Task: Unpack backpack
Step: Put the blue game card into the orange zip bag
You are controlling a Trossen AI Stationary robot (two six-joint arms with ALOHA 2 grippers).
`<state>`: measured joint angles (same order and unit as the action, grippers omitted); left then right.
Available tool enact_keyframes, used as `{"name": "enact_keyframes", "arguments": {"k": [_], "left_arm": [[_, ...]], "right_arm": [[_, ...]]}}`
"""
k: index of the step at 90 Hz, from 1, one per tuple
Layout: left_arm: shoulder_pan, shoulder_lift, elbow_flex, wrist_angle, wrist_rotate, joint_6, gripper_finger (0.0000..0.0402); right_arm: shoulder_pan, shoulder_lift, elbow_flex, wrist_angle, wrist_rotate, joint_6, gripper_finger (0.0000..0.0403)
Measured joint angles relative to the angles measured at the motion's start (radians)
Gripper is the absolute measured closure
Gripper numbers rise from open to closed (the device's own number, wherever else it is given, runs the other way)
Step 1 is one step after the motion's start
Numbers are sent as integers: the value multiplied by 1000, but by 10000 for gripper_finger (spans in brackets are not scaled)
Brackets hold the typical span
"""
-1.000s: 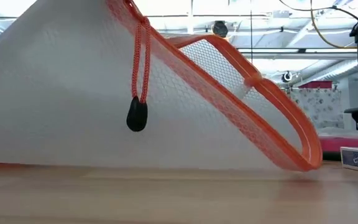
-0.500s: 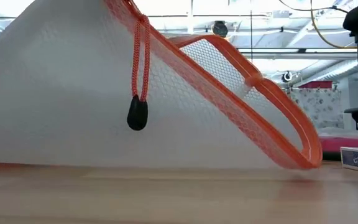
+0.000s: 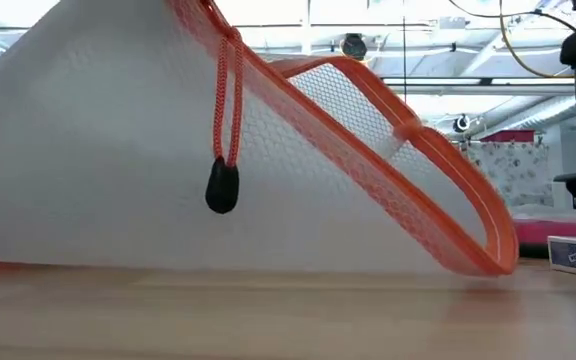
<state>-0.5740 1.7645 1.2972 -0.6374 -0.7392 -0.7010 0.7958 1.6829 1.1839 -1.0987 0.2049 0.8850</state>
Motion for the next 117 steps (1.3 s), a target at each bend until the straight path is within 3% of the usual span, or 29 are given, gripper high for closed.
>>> {"name": "enact_keyframes", "arguments": {"k": [29,40,72,117], "left_arm": [[-2,0,0,0,9,-1,402],[-2,0,0,0,10,-1,402],[-4,0,0,0,27,7,402],[-7,0,0,0,29,6,402]], "right_arm": [[-56,0,0,36,-17,-135,70],[-91,0,0,94,-9,-162,31],[-101,1,-104,371,-81,-212,23],[-85,0,-223,501,-111,-146,23]]}}
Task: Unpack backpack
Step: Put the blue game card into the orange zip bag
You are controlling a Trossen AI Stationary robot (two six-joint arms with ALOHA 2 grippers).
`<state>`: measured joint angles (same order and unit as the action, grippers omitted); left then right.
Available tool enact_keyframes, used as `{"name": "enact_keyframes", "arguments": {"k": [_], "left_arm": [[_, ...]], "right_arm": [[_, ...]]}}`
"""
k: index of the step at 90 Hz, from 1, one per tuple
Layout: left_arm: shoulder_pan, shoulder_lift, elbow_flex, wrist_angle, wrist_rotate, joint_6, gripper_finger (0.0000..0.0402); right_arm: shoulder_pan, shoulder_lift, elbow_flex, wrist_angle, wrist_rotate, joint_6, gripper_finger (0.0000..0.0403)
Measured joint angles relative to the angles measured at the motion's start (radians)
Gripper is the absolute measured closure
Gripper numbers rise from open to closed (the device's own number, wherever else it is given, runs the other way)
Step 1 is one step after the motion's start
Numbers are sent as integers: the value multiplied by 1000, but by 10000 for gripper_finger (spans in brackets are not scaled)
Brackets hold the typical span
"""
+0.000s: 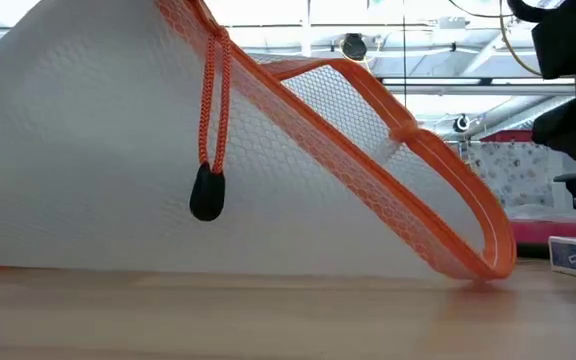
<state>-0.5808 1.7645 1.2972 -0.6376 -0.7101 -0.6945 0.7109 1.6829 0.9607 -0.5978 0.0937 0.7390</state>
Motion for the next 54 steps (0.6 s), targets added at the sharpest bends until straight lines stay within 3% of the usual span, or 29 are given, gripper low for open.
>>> {"name": "enact_keyframes", "arguments": {"k": [54], "left_arm": [[0,0,0,0,0,0,402]], "right_arm": [[44,1,-2,112,-3,118,23]]}}
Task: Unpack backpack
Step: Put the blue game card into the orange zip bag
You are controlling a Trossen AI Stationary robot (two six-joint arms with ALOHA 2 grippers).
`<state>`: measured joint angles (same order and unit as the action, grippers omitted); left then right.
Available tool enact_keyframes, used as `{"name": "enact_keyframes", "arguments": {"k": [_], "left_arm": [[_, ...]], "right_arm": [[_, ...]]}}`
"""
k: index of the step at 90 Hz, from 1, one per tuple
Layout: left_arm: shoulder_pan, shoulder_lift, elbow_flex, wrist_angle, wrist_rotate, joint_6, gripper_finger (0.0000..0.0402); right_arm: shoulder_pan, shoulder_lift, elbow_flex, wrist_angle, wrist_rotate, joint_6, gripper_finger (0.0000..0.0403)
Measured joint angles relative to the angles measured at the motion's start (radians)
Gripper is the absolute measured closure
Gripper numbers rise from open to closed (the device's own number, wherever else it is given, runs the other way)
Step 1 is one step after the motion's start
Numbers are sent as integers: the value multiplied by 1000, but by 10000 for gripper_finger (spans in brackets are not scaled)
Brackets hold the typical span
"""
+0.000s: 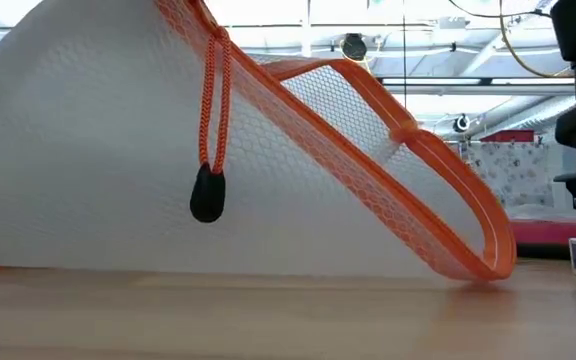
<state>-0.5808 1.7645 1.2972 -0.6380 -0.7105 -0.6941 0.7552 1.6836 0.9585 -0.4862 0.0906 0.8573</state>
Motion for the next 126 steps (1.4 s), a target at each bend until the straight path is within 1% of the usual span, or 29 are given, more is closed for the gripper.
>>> {"name": "enact_keyframes", "arguments": {"k": [8,26,36,44,55,60,71,87,95,104,115,126], "left_arm": [[0,0,0,0,0,0,402],[0,0,0,0,0,0,402],[2,0,0,0,0,-1,402],[3,0,0,0,0,-6,402],[5,0,0,1,0,-7,402],[5,0,0,1,0,-8,402],[5,0,0,2,0,-8,402],[5,0,0,4,-2,-8,402],[5,0,0,4,-6,-8,402],[5,0,0,7,-13,-8,402],[5,0,0,17,-25,-7,402],[5,0,0,34,-27,-7,402]], "right_arm": [[-1,20,1,8,9,1,23],[0,123,11,-11,31,-22,23],[-5,134,12,-17,33,12,29],[-7,122,22,-37,29,12,51],[-11,111,73,-102,6,-20,101],[-12,115,103,-141,-4,-45,117],[-26,112,142,-152,-10,-81,118],[-50,111,161,-158,2,-118,118],[-61,111,179,-166,1,-144,108],[-79,111,218,-156,0,-192,103],[-111,110,278,-154,8,-246,111],[-152,108,325,-111,21,-316,112]]}}
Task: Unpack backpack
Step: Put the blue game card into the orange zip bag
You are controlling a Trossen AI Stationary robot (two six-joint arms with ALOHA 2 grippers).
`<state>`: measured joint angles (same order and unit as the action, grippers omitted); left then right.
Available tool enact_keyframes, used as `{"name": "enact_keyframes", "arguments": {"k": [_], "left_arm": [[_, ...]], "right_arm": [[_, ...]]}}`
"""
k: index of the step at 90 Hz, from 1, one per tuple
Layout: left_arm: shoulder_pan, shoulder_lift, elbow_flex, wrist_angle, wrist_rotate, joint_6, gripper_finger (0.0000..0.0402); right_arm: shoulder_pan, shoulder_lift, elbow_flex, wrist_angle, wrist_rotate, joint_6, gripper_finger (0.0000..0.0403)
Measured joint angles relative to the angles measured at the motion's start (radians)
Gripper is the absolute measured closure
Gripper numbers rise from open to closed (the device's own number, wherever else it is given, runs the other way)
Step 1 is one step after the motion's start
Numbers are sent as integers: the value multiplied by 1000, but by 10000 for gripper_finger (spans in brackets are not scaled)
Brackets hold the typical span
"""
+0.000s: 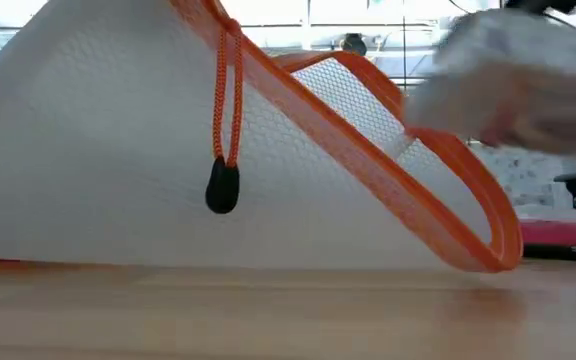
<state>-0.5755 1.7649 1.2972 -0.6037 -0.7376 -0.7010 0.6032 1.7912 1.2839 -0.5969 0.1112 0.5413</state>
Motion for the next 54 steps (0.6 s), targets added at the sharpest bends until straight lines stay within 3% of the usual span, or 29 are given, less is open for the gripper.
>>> {"name": "enact_keyframes", "arguments": {"k": [21,54], "left_arm": [[0,0,0,1,-4,0,402],[0,0,0,5,-9,0,402]], "right_arm": [[-109,8,10,202,29,-112,103],[-198,127,10,272,21,-113,82]]}}
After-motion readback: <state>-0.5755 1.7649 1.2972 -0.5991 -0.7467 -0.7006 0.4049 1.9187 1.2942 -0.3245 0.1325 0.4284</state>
